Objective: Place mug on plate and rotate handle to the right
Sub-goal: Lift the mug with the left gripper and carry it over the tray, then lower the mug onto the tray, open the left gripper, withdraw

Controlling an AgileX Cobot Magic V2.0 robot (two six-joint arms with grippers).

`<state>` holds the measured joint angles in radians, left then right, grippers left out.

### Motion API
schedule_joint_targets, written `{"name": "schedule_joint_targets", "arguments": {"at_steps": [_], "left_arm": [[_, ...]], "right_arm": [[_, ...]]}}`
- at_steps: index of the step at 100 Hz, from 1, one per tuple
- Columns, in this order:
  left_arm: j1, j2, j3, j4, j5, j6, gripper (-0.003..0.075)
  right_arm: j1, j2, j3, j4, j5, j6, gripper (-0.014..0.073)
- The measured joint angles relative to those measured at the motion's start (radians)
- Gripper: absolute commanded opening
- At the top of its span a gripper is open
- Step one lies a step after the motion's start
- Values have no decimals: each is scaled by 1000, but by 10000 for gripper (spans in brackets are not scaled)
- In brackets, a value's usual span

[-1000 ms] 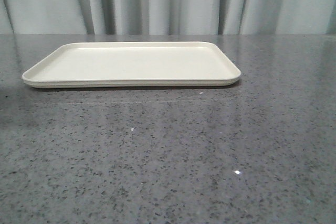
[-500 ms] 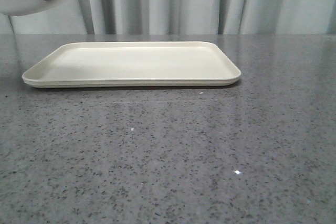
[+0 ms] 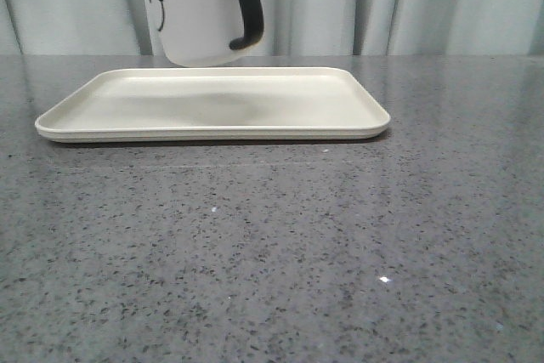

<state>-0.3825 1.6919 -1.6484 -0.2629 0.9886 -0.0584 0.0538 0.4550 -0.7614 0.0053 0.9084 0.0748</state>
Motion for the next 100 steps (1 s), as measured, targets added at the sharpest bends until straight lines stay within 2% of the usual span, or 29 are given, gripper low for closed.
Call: {"name": "schedule_joint_targets", "arguments": {"at_steps": [54,100], "left_arm": [[-35,139,-43,56,21,-33,-20],[-35,150,-48,58,22,-37,-20]], "right_arm": [[0,0,0,0,0,0,530],[0,0,0,-5,-18,0,530]]}}
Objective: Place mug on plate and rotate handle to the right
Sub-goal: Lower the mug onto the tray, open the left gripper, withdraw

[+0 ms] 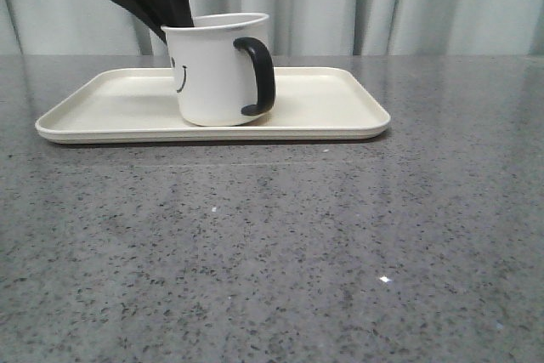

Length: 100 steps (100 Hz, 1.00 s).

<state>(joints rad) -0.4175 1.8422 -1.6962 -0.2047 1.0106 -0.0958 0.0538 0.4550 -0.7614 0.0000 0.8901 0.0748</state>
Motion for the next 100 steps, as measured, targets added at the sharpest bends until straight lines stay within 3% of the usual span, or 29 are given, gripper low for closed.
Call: {"name": "schedule_joint_targets", "arguments": {"at_steps": [14,24,50,60,100], "left_arm": [[0,0,0,0,0,11,-15],[0,0,0,-2,2,29,38],[0,0,0,-4,9,43,362],[0,0,0,-4,15,45,438],[0,-29,0,-18,15,45,442]], "right_arm": [[0,0,0,0,-2,0,530],[0,0,0,0,-2,0,530],[0,0,0,0,-2,0,530],[0,0,0,0,-2,0,530],[0,0,0,0,-2,0,530]]}}
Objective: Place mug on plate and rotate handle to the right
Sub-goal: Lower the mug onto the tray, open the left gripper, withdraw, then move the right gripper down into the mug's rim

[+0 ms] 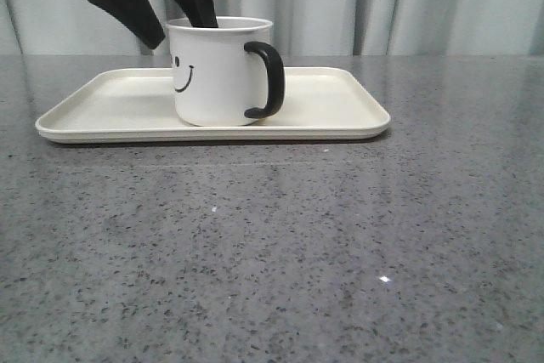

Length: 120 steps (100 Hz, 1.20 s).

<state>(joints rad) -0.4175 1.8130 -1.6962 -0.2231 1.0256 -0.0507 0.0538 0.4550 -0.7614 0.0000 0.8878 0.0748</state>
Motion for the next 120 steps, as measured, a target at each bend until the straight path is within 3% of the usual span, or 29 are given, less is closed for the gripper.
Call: {"name": "schedule_joint_targets", "arguments": {"at_steps": [46,95,120], "left_arm": [[12,-307,92,111,-18,0,442],[295,-801,587,128,-89,15,442],[330,-1051,840,128,-125,23,442]], "right_arm": [[0,0,0,0,0,0,530],[0,0,0,0,0,0,530],[0,0,0,0,0,0,530]]}}
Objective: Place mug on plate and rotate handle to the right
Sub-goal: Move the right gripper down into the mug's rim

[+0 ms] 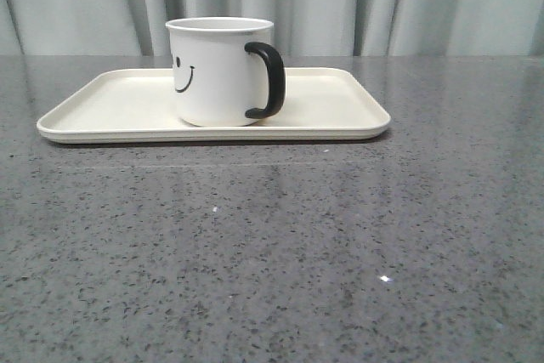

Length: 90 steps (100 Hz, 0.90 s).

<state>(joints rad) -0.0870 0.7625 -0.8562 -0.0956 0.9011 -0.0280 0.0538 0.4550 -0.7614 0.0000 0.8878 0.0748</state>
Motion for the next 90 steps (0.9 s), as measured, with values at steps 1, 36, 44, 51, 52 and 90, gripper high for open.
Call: {"name": "schedule_joint_targets", "arguments": {"at_steps": [1,36,44,51,52,90], "left_arm": [[0,-6,7,0,0,0,442],[0,-205,176,0,-2,2,442],[0,-209,176,0,-2,2,441],[0,-209,176,0,-2,2,442],[0,-209,176,0,-2,2,442],[0,-209,179,0,-2,2,442]], "right_arm": [[0,0,0,0,0,0,530],[0,2,0,29,-27,-3,530],[4,15,0,89,-35,-60,530],[14,43,-4,158,-35,-142,530],[17,47,-7,167,-33,-151,530],[129,423,-221,470,-31,-418,530]]}}
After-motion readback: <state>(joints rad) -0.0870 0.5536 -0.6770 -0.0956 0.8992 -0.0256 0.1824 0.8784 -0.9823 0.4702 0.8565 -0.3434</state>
